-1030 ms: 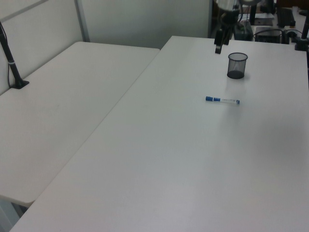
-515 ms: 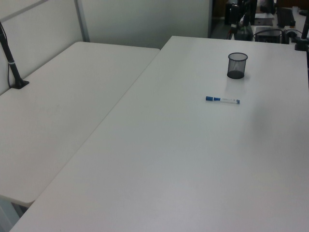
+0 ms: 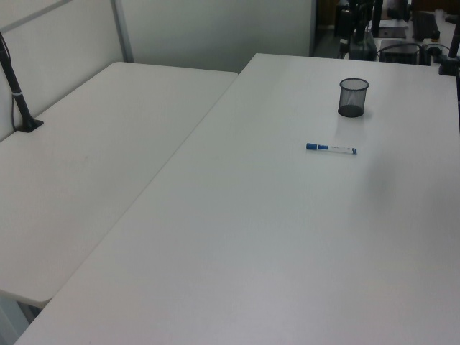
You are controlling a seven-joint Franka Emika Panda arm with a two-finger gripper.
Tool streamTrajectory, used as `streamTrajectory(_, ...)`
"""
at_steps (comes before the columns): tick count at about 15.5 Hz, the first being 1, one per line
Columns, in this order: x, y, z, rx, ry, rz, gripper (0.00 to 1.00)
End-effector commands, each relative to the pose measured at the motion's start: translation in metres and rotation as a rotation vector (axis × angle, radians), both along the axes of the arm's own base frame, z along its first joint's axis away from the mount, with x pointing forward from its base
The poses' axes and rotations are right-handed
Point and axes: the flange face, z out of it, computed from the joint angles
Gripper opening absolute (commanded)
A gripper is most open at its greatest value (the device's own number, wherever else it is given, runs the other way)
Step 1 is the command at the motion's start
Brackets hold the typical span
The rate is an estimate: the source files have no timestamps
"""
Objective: Remove the marker
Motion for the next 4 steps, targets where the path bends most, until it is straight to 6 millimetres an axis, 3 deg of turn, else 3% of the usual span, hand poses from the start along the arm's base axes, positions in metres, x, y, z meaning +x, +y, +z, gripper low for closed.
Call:
streamTrajectory(1, 0.003, -0.0008, 0.0053, -0.019, -0.017, 0.029, 1.0)
streamTrajectory(4, 0.0032, -0.0008, 0.0102, -0.02, -0.025, 0.029, 1.0)
